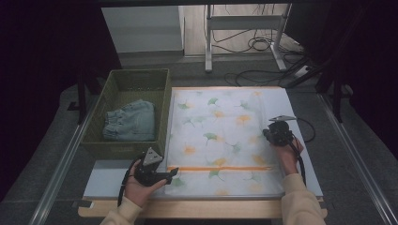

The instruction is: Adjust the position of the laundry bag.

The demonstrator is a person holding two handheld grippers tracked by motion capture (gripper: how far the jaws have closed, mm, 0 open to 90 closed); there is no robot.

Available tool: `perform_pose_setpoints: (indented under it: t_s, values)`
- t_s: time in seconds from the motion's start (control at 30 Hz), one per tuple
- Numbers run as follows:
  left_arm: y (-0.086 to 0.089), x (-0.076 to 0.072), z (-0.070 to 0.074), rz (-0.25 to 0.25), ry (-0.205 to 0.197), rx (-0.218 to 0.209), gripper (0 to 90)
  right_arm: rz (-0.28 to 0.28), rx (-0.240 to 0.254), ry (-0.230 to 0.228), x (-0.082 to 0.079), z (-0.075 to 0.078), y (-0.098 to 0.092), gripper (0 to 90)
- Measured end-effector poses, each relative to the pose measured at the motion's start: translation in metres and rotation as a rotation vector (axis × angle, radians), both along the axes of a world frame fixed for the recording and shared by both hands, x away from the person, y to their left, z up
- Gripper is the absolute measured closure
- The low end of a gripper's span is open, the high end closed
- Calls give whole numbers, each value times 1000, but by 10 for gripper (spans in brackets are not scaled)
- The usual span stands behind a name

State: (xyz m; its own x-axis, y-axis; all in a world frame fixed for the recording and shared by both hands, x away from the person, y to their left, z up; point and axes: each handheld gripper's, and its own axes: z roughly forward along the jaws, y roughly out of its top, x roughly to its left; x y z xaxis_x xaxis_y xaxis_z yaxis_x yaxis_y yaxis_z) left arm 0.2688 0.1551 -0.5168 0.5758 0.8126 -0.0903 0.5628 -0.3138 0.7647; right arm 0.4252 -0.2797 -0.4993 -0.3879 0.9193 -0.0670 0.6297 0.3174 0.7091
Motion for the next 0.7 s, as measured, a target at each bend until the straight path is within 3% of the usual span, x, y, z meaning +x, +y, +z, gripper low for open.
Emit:
perform_pose_setpoints:
  t_s: [0.07, 0.2, 0.33, 0.43, 0.5, 0.7]
  values:
    - [-2, 0, 1, -2, -3, 0, 244, 3, -4, 5, -1, -1, 0, 865]
    - [-4, 1, 2, 0, -10, 4, 239, -7, -14, -18, -4, 1, -2, 620]
    - [-3, 1, 4, 12, -1, 3, 252, -21, 33, -35, -13, 9, -11, 471]
    - [-3, 0, 5, 14, -3, 1, 252, -17, 18, -30, -21, 12, -15, 395]
    - [-3, 0, 5, 12, -4, 3, 252, -11, 15, -57, -28, 14, -16, 375]
    - [-3, -1, 5, 9, -5, 3, 250, 15, 89, -47, -43, 21, -22, 293]
